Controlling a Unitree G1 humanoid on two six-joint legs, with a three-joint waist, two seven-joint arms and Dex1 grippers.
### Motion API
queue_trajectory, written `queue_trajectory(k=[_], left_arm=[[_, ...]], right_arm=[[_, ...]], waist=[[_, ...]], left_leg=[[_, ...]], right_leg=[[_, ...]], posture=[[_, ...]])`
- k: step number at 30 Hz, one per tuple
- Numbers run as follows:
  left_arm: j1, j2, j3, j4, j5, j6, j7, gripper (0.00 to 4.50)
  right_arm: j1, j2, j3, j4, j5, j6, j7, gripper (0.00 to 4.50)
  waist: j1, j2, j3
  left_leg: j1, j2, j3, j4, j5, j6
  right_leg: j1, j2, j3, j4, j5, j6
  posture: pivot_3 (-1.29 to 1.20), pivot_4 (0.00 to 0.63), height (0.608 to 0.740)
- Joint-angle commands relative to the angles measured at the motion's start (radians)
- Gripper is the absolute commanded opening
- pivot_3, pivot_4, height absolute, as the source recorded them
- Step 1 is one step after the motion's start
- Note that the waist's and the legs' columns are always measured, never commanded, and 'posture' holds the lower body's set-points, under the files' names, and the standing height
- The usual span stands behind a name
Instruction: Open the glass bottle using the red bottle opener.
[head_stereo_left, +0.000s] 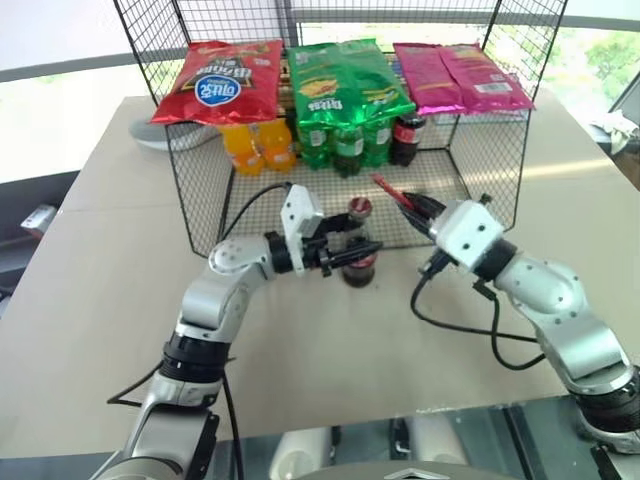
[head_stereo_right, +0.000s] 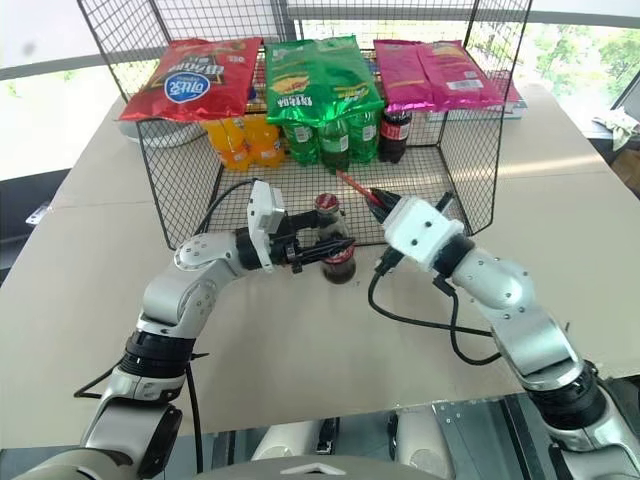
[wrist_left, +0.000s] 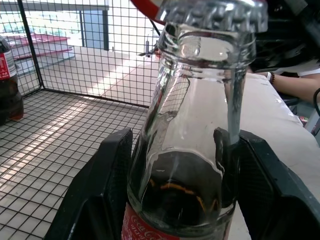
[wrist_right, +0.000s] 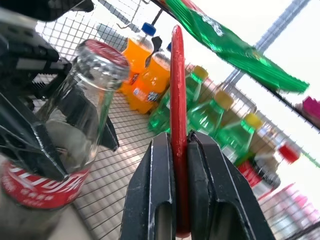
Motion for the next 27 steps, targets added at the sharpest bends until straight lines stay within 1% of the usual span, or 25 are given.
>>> queue_trajectory(k=[1, 8, 15, 18, 27], left_arm=[[-0.012, 0.0, -0.008, -0.004, -0.003, -0.005, -0.014, 2.3], [-0.018, -0.004, -0.007, 0.006, 0.0, -0.005, -0.018, 2.3], [-0.025, -0.007, -0.001, 0.017, 0.003, -0.004, -0.023, 2.3], [-0.03, -0.01, -0.001, 0.023, 0.004, -0.004, -0.022, 2.3], [-0.037, -0.01, -0.004, 0.019, 0.002, 0.006, -0.024, 2.3]], right_arm=[[0.011, 0.016, 0.032, 0.038, -0.121, -0.154, -0.016, 0.0], [0.071, 0.038, 0.044, 0.109, -0.266, -0.339, -0.053, 0.0], [0.112, 0.074, 0.052, 0.197, -0.396, -0.483, -0.142, 0.0], [0.135, 0.091, 0.07, 0.281, -0.478, -0.552, -0.216, 0.0], [0.115, 0.178, 0.089, 0.413, -0.596, -0.624, -0.336, 0.0]], waist=[[0.0, 0.0, 0.0], [0.001, 0.0, 0.0], [0.001, 0.0, -0.001], [0.001, 0.0, -0.001], [0.0, 0.001, -0.003]], left_leg=[[0.0, 0.0, 0.0, 0.0, 0.0, 0.0], [0.001, 0.0, 0.0, 0.0, 0.0, 0.0], [0.002, 0.0, 0.001, 0.0, 0.0, -0.001], [0.002, 0.0, 0.0, 0.0, 0.0, -0.001], [0.004, 0.0, 0.001, 0.0, 0.001, -0.001]], right_leg=[[0.0, 0.0, 0.0, 0.0, 0.0, 0.0], [0.0, 0.0, 0.0, 0.001, 0.0, 0.0], [0.001, 0.0, 0.001, 0.001, 0.0, 0.0], [0.001, 0.0, 0.001, 0.001, 0.0, 0.0], [0.002, 0.001, 0.002, 0.002, 0.0, 0.0]], posture=[[0.0, 0.15, 0.74], [0.0, 0.15, 0.74], [0.0, 0.15, 0.74], [0.0, 0.15, 0.74], [0.0, 0.15, 0.74]])
